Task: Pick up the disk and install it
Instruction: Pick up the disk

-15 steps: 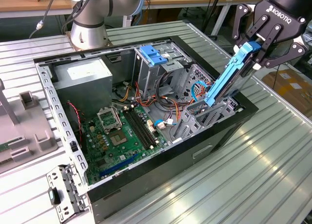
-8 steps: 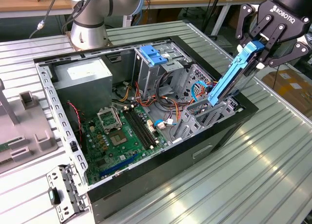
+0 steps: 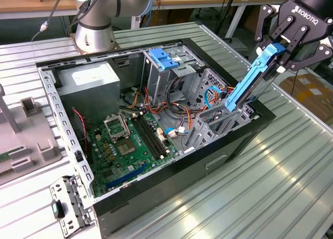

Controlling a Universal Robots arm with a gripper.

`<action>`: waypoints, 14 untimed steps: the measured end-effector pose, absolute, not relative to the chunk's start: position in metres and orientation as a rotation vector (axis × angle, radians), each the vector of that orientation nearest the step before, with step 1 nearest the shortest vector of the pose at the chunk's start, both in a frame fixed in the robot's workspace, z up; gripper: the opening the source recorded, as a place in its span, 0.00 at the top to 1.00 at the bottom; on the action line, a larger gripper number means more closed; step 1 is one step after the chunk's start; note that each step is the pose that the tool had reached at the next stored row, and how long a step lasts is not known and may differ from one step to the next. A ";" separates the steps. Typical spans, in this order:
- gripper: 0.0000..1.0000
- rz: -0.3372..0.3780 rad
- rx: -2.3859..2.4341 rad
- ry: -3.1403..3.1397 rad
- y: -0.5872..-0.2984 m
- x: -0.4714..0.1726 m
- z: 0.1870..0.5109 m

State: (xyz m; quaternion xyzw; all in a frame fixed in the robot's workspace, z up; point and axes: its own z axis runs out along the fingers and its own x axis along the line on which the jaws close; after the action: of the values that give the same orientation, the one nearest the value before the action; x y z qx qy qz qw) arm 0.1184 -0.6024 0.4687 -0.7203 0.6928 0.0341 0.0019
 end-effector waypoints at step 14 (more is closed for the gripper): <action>0.64 0.107 -2.260 2.174 -0.602 0.134 0.468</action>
State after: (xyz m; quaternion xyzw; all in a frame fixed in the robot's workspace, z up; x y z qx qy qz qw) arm 0.1337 -0.6024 0.4684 -0.7203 0.6928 0.0341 0.0019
